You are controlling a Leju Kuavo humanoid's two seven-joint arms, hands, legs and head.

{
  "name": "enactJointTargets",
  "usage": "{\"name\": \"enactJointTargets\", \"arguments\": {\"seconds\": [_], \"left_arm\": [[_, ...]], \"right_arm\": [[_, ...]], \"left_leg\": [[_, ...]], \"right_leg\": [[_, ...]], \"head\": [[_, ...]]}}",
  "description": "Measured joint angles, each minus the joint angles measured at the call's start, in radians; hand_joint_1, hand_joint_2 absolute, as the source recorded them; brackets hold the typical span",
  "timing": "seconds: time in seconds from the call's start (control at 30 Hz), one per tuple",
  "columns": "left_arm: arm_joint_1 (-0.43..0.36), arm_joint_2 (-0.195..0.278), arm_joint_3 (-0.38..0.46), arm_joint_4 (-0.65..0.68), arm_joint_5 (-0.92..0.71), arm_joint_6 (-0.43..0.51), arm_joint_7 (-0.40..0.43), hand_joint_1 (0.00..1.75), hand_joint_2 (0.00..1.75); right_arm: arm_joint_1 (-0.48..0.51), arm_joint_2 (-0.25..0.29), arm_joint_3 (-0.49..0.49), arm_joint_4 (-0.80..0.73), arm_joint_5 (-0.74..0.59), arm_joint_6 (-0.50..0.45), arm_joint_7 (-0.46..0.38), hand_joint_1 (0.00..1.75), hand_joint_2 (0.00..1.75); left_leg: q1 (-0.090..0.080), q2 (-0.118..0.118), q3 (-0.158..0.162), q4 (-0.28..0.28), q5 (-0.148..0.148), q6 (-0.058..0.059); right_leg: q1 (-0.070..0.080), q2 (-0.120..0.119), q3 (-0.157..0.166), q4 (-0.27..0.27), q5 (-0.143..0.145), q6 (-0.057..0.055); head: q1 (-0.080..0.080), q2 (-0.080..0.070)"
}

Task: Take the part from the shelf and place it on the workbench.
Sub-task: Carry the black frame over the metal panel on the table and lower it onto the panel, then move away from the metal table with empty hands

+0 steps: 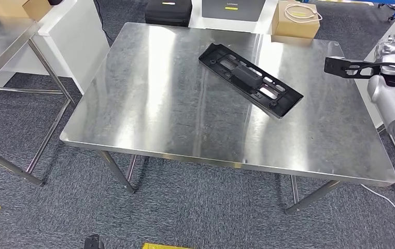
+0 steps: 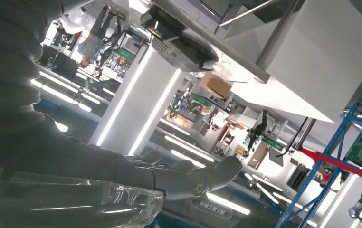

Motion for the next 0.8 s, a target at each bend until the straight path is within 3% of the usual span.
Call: {"name": "enactJointTargets", "arguments": {"seconds": [0.07,0.1,0.17,0.23,0.27,0.33,0.4,0.43,0.47,0.5,0.57,0.63,0.73,0.8], "left_arm": [[0.0,0.0,0.0,0.0,0.0,0.0,0.0,0.0,0.0],[-0.001,0.0,0.0,0.0,0.0,0.0,0.0,0.0,0.0],[-0.001,0.0,0.0,0.0,0.0,-0.001,0.0,0.0,0.0],[0.0,0.0,0.0,0.0,0.0,0.0,0.0,0.0,0.0],[0.0,0.001,0.0,0.0,0.0,0.0,0.001,0.0,0.0],[0.0,0.002,0.0,0.0,0.0,0.0,0.001,0.0,0.0],[0.0,0.003,0.0,0.0,0.0,0.0,0.001,0.0,0.0],[0.001,0.003,0.0,0.0,0.0,-0.001,0.001,0.0,0.0],[0.001,0.003,0.0,0.0,0.0,-0.001,0.001,0.0,0.0],[0.0,0.003,0.0,0.0,0.0,-0.002,0.001,0.0,0.0],[0.0,0.003,0.0,0.0,-0.001,-0.002,0.001,0.0,0.0],[-0.001,0.004,0.0,0.0,-0.002,-0.002,0.002,0.0,0.0],[-0.001,0.003,0.0,0.0,-0.005,-0.002,0.002,0.0,0.0],[-0.003,0.002,0.0,0.0,-0.007,-0.001,0.002,0.0,0.0]], "right_arm": [[-0.003,0.001,0.0,0.0,0.001,0.0,0.0,0.0,1.75],[-0.005,0.001,0.0,-0.001,0.001,0.0,0.0,0.0,1.75],[-0.007,0.002,0.0,-0.001,0.001,0.0,-0.001,0.0,1.75],[-0.007,0.003,0.0,-0.001,0.001,0.0,-0.001,0.0,1.75],[-0.007,0.004,0.0,-0.001,0.001,0.0,-0.001,0.0,1.75],[-0.008,0.008,0.0,-0.002,0.002,0.0,-0.002,0.0,1.75],[-0.006,0.011,0.0,-0.002,0.002,0.0,-0.002,0.0,1.75],[-0.005,0.011,0.0,-0.002,0.002,0.0,-0.002,0.0,1.75],[-0.003,0.011,0.0,-0.002,0.003,0.0,-0.002,0.0,1.75],[-0.002,0.012,0.0,-0.002,0.003,0.0,-0.002,0.0,1.75],[-0.002,0.011,0.0,-0.002,0.004,0.0,-0.002,0.0,1.75],[-0.005,0.01,0.0,-0.002,0.005,0.0,-0.002,0.0,1.75],[-0.005,0.01,0.0,-0.002,0.006,0.0,-0.002,0.0,1.75],[-0.004,0.004,-0.001,-0.002,0.006,0.001,-0.002,0.0,1.75]], "left_leg": [[-0.006,-0.001,-0.005,0.002,0.006,-0.005],[-0.009,-0.001,-0.008,0.003,0.01,-0.008],[-0.013,-0.001,-0.015,0.004,0.017,-0.015],[-0.012,-0.002,-0.023,0.011,0.016,-0.023],[-0.01,-0.003,-0.034,0.032,-0.004,-0.029],[0.0,-0.003,-0.074,0.136,-0.079,-0.048],[0.016,-0.002,-0.119,0.269,-0.15,-0.066],[0.024,-0.002,-0.123,0.299,-0.161,-0.073],[0.031,-0.001,-0.107,0.289,-0.154,-0.079],[0.038,-0.001,-0.071,0.24,-0.132,-0.083],[0.045,-0.001,0.017,0.103,-0.088,-0.088],[0.041,-0.004,0.054,0.032,-0.073,-0.082],[0.027,-0.005,0.046,0.019,-0.054,-0.052],[0.023,-0.004,0.041,0.001,-0.032,-0.025]], "right_leg": [[0.008,-0.001,0.09,-0.15,0.039,-0.003],[0.012,-0.001,0.117,-0.199,0.052,-0.009],[0.019,-0.001,0.127,-0.223,0.064,-0.025],[0.005,-0.003,0.122,-0.228,0.075,-0.037],[-0.002,-0.004,0.119,-0.23,0.082,-0.043],[-0.009,-0.007,0.111,-0.231,0.093,-0.052],[-0.011,-0.008,0.1,-0.231,0.102,-0.052],[-0.013,-0.008,0.095,-0.23,0.106,-0.049],[-0.015,-0.008,0.09,-0.229,0.11,-0.045],[-0.018,-0.007,0.086,-0.228,0.113,-0.041],[-0.019,-0.007,0.081,-0.224,0.119,-0.031],[-0.015,-0.006,0.076,-0.224,0.127,-0.019],[-0.01,-0.006,0.067,-0.234,0.141,0.008],[-0.009,-0.007,0.038,-0.184,0.107,0.004]], "head": [[0.0,0.0],[-0.001,0.0],[-0.001,0.0],[-0.002,0.0],[-0.003,0.0],[-0.005,0.0],[-0.006,0.0],[-0.006,0.0],[-0.006,0.0],[-0.007,0.0],[-0.007,0.0],[-0.004,0.0],[-0.001,0.0],[0.001,0.0]]}}
